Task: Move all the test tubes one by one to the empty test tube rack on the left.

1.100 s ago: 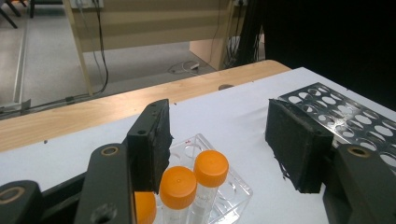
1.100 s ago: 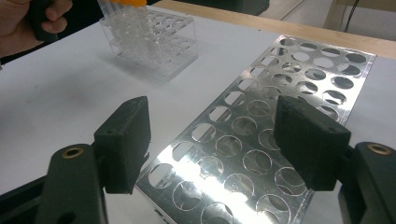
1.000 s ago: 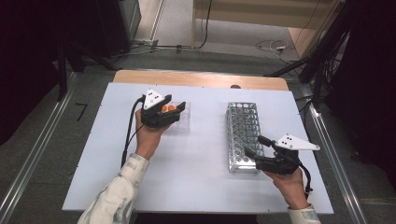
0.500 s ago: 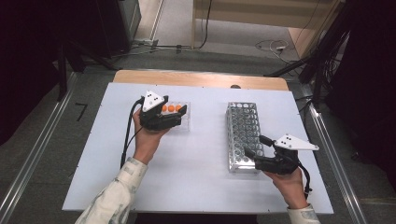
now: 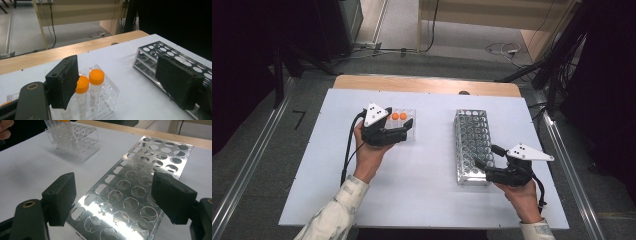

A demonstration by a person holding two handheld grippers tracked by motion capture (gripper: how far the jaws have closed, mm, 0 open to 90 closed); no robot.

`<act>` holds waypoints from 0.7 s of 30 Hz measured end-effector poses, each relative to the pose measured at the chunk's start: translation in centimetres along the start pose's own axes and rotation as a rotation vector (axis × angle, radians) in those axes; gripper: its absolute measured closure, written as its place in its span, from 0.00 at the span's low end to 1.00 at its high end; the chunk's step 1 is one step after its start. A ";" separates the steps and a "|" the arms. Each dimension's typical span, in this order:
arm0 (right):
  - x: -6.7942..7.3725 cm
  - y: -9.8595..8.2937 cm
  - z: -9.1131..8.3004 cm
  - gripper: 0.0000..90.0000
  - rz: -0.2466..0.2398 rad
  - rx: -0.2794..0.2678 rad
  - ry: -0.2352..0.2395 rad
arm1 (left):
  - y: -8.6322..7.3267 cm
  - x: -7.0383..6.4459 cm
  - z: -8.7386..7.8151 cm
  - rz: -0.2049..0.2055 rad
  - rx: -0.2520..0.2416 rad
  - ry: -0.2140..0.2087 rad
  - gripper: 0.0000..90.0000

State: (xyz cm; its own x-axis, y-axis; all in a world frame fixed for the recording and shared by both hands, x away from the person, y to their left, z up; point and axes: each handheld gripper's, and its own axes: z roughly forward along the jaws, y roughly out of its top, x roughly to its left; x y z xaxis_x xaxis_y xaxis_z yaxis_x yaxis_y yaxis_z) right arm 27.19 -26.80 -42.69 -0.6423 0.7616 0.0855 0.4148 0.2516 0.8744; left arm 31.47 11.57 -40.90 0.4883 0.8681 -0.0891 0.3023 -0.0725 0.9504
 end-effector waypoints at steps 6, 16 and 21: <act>0.0 0.0 0.0 0.21 0.001 0.001 0.000 | -0.4 -0.2 -0.5 0.009 -0.003 -0.001 0.22; -0.1 -0.1 0.0 0.21 0.002 0.001 -0.001 | -1.0 -0.4 -1.0 0.002 -0.005 -0.010 0.22; -0.1 -0.2 0.0 0.21 0.004 0.004 -0.006 | -1.4 -0.6 -1.6 -0.003 -0.012 -0.010 0.22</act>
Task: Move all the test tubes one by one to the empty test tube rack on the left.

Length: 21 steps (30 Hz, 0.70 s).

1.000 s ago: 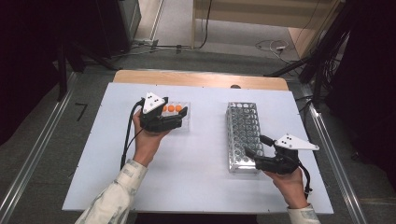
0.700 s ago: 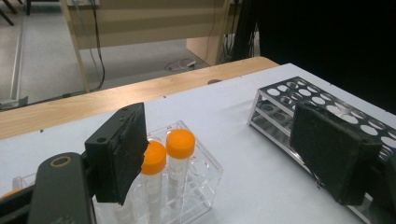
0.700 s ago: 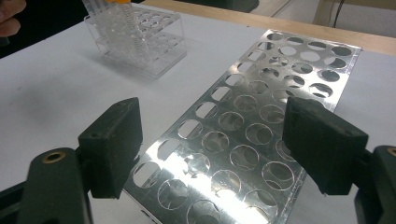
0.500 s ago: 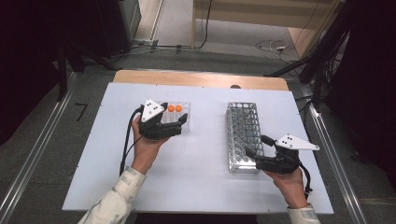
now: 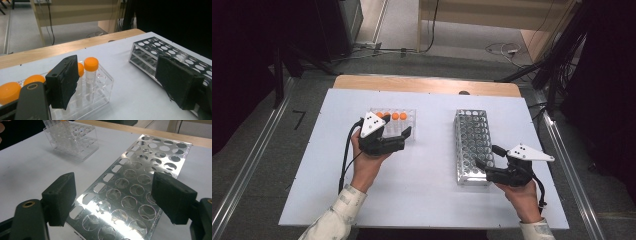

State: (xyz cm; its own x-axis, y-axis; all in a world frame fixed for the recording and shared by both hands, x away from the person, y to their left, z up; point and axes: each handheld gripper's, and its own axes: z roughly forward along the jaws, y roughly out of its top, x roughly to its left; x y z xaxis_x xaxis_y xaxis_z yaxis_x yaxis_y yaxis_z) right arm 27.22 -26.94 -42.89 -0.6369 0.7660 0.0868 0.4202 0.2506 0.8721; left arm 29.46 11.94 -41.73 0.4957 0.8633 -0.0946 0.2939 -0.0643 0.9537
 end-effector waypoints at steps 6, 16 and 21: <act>0.0 -0.1 0.1 0.21 -0.002 0.001 0.001 | -0.3 -0.2 -0.7 -0.002 0.006 -0.001 0.22; -0.2 -0.2 -0.1 0.21 0.003 -0.005 -0.007 | -0.9 -0.2 -1.8 -0.018 -0.003 -0.007 0.22; -0.3 -0.3 -0.1 0.21 0.003 -0.001 -0.011 | -1.2 -0.2 -2.5 -0.021 -0.016 -0.002 0.22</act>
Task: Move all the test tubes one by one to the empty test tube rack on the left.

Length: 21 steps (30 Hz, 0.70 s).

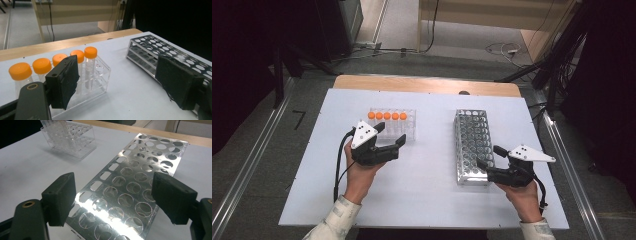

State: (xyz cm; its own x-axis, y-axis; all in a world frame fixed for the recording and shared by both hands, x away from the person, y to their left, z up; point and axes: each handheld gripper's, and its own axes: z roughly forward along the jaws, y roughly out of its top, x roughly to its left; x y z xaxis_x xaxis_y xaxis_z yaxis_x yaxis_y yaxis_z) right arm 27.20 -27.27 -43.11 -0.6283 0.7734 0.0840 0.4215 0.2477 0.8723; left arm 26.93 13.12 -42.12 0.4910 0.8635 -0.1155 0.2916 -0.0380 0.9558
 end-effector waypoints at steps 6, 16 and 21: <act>0.0 -0.1 0.0 0.21 0.000 0.002 -0.008 | -0.3 0.3 -0.5 -0.004 0.004 0.002 0.22; -0.2 -0.2 -0.1 0.21 0.005 0.000 -0.016 | -1.1 0.9 -1.3 -0.011 0.013 0.013 0.21; -0.3 -0.3 -0.2 0.21 0.009 0.003 -0.021 | -1.4 1.3 -1.6 -0.017 0.021 0.020 0.20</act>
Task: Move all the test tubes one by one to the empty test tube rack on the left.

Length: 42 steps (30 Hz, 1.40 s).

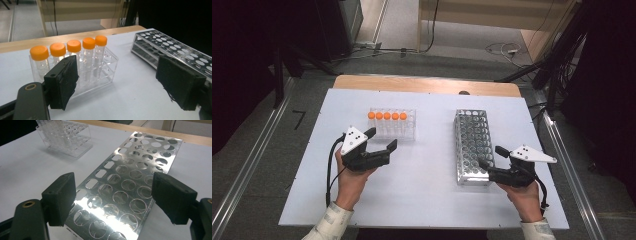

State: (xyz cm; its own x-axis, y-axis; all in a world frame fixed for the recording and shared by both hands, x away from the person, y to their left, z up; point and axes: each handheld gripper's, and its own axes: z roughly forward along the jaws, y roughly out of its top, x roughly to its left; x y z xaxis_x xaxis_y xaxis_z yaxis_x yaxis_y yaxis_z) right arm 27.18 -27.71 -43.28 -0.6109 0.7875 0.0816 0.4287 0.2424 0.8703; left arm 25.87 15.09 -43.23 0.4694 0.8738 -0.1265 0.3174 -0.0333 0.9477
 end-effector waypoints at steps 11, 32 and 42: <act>-0.6 -0.4 -0.4 0.20 0.005 -0.003 -0.016 | -0.9 0.7 -0.7 -0.007 0.011 0.027 0.20; -1.3 -1.3 -1.1 0.20 0.014 0.004 -0.035 | -2.5 1.9 -1.7 -0.012 0.036 0.076 0.20; -1.8 -1.9 -1.6 0.20 0.019 0.007 -0.047 | -3.2 2.3 -2.4 -0.018 0.045 0.094 0.20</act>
State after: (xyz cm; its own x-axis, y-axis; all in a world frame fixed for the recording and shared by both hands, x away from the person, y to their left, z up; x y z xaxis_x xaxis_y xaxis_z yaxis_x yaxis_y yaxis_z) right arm 26.45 -30.51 -44.29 -0.5706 0.8178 0.0751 0.4452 0.2311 0.8651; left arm 23.96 18.35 -45.81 0.3848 0.9160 -0.1132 0.3626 -0.0372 0.9312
